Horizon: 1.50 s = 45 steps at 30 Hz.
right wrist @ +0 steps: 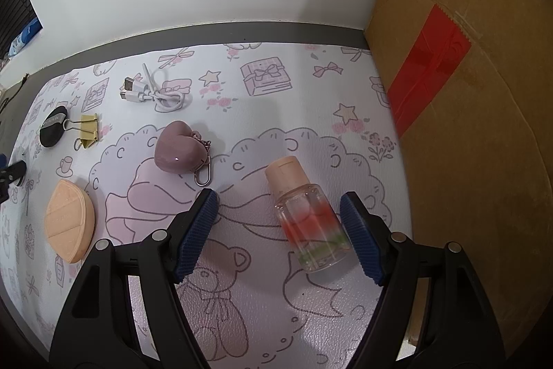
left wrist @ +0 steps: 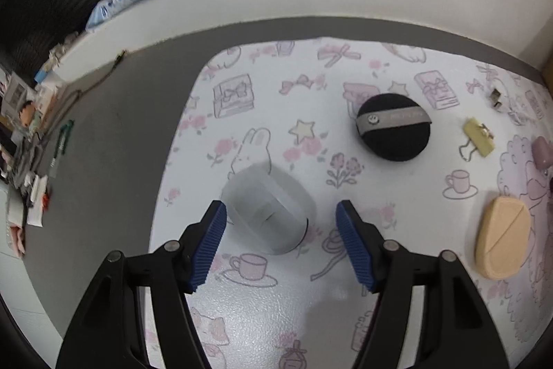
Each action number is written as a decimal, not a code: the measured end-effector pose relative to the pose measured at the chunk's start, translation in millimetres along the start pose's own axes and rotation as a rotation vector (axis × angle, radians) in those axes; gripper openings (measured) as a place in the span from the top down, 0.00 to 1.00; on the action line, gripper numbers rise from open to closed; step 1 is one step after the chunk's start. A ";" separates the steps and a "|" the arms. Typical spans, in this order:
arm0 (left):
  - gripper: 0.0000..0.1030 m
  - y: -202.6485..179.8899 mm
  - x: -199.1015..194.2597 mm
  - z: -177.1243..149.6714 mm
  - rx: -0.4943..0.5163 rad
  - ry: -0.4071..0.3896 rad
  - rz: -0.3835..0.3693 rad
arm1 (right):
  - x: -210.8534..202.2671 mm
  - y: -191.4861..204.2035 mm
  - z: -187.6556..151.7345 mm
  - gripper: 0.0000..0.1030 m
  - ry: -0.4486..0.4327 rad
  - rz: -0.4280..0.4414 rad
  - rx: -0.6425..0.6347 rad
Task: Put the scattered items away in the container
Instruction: 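Grasp the perfume bottle with the right gripper while the left gripper grasps the grey mouse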
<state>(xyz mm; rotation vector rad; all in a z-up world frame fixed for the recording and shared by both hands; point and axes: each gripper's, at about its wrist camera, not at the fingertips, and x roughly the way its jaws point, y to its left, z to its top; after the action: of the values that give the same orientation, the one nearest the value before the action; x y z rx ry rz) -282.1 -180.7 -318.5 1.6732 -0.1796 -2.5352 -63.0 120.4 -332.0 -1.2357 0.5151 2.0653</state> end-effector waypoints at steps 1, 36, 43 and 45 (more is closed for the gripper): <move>0.36 2.5 1.0 0.4 -0.016 0.007 -0.012 | -0.2 0.3 -0.1 0.26 0.000 0.000 -0.001; 0.66 -23.1 -18.6 -14.7 0.027 -0.010 -0.017 | -9.7 -10.6 4.8 0.73 -0.002 -0.032 0.027; 0.66 -29.6 -28.3 -12.8 0.055 -0.005 -0.010 | -11.9 -11.3 7.1 0.73 0.010 -0.010 0.024; 0.66 -32.6 -33.5 -13.4 0.060 -0.002 -0.009 | -12.6 -12.6 10.6 0.73 0.014 -0.005 0.023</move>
<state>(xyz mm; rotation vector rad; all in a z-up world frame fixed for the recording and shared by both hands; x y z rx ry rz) -257.2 -144.1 -298.2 1.6954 -0.2512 -2.5630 -56.4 131.6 -315.8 -1.2379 0.5408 2.0420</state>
